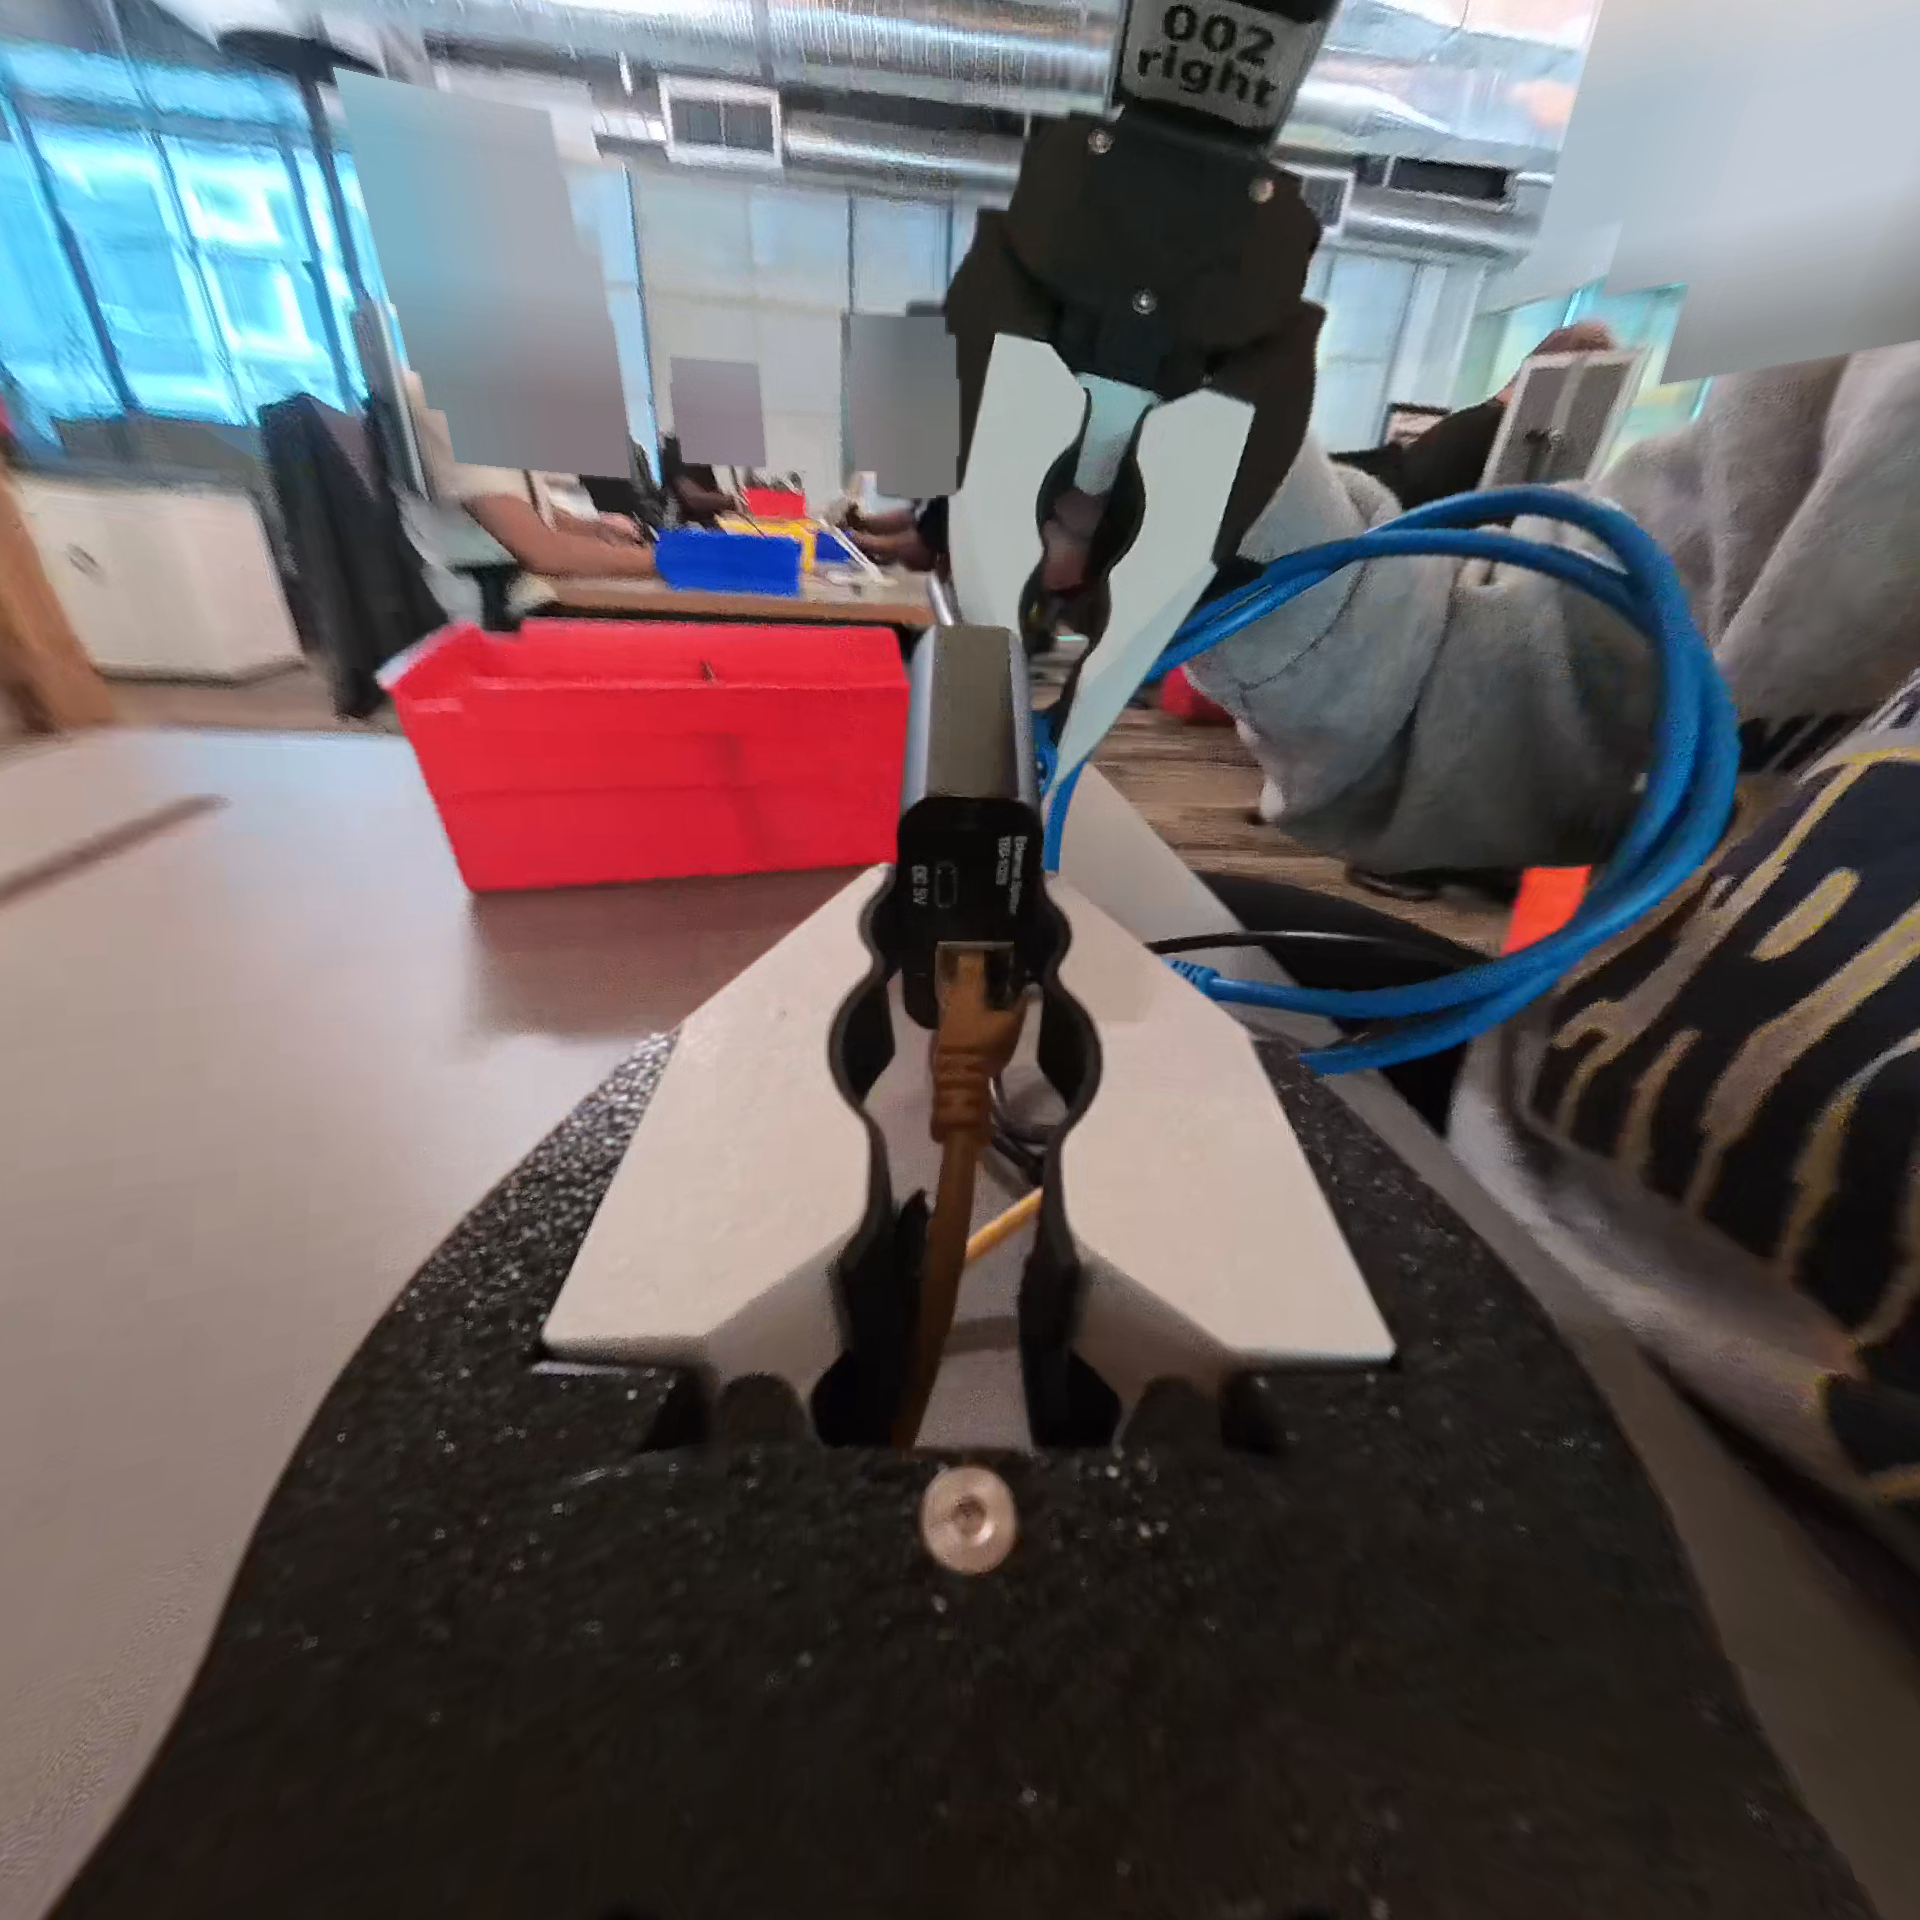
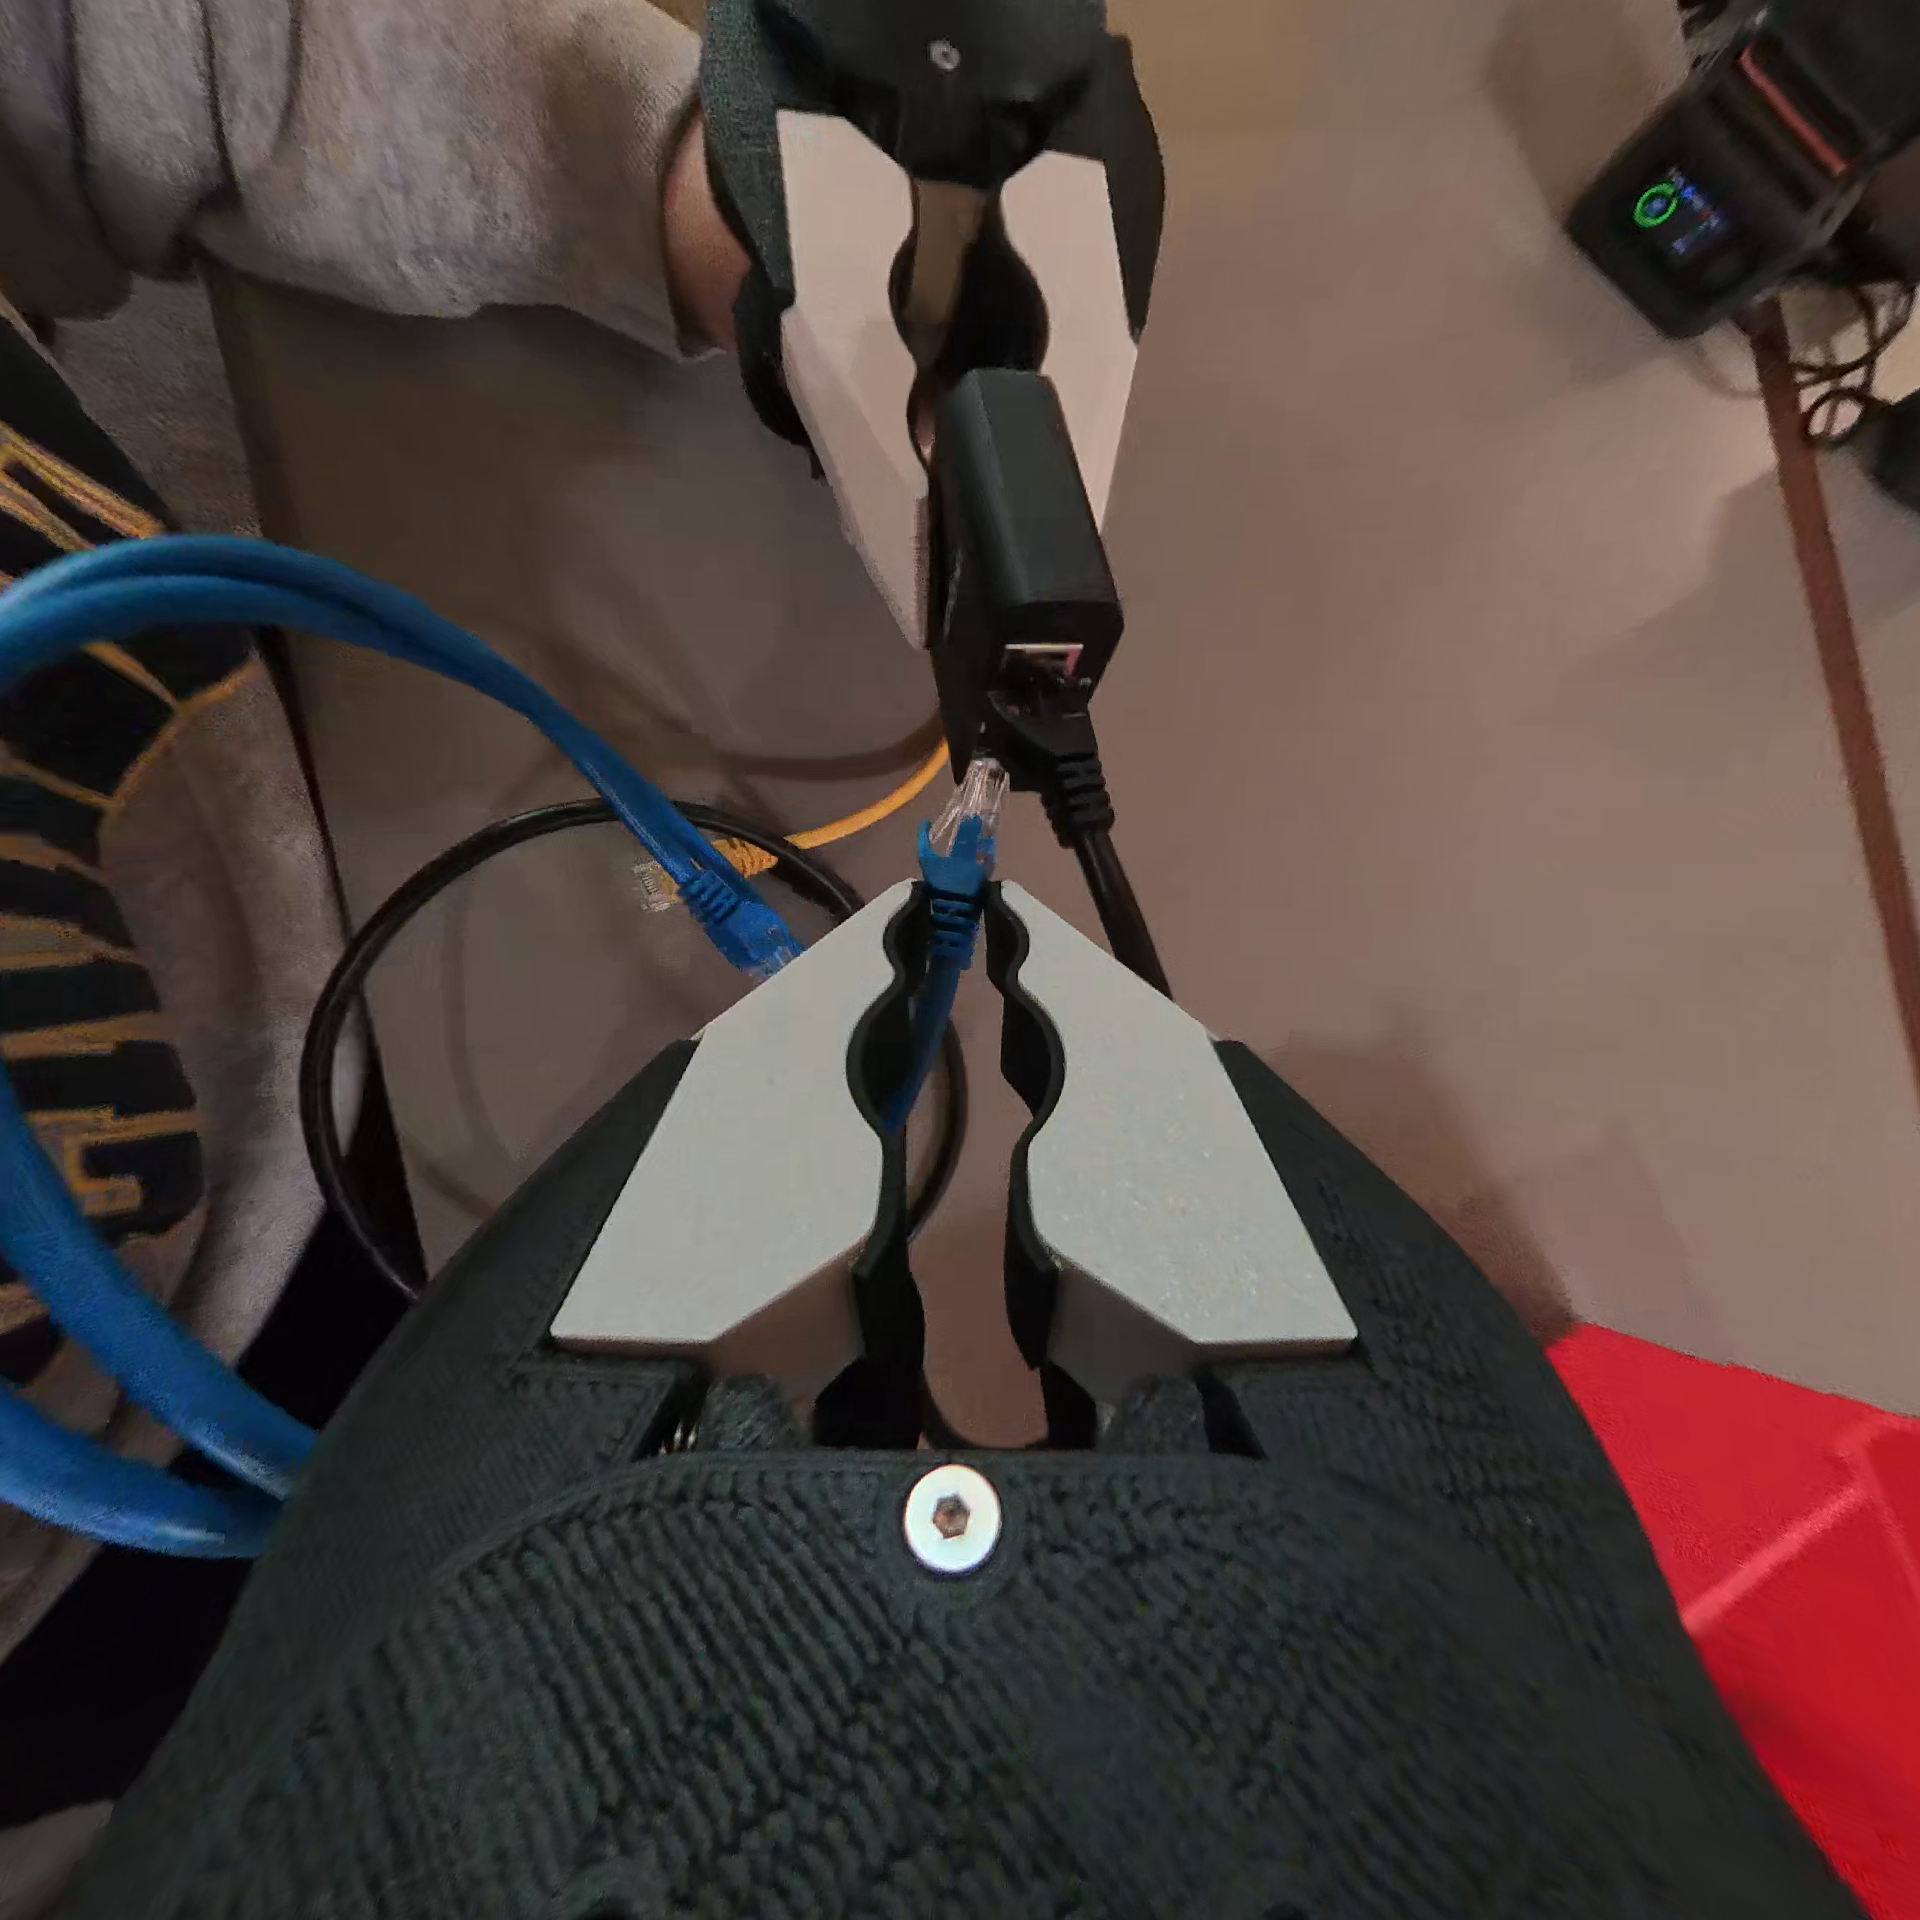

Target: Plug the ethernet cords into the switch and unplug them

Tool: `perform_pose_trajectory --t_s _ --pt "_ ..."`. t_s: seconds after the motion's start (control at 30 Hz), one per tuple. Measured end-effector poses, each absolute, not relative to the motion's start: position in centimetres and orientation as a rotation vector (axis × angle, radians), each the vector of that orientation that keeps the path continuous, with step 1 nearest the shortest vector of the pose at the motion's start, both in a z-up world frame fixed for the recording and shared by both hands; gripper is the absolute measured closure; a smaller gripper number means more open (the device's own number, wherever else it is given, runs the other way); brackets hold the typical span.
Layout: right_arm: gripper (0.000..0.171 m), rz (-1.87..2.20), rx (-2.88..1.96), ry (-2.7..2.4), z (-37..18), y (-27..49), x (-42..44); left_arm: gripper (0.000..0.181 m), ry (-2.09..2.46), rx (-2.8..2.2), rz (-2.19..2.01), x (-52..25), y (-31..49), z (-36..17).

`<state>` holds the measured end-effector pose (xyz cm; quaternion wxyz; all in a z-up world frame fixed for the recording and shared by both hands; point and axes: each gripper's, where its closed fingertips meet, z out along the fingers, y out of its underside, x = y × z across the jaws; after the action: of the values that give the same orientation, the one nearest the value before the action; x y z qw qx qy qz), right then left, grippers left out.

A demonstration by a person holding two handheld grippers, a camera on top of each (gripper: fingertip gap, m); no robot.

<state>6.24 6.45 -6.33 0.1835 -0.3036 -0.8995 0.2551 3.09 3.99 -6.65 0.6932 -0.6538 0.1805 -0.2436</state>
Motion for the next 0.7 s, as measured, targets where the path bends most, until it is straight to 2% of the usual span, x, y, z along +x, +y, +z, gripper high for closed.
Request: perform_pose_trajectory --t_s 0.03,0.37,0.7 --pt "0.163 0.762 -0.894 -2.542 -6.7 6.4 6.2 0.16 0.384 -1.488 -0.594 3.0 4.0 -6.9" --pt "0.163 1.289 -1.198 -2.495 -9.3 4.6 6.2 0.16 0.37 -1.696 -0.921 2.8 2.8 -9.8" --pt "0.163 1.359 -1.311 -2.5 -10.3 4.4 6.4 0.159 0.369 -1.748 -1.042 3.4 2.5 -10.8"
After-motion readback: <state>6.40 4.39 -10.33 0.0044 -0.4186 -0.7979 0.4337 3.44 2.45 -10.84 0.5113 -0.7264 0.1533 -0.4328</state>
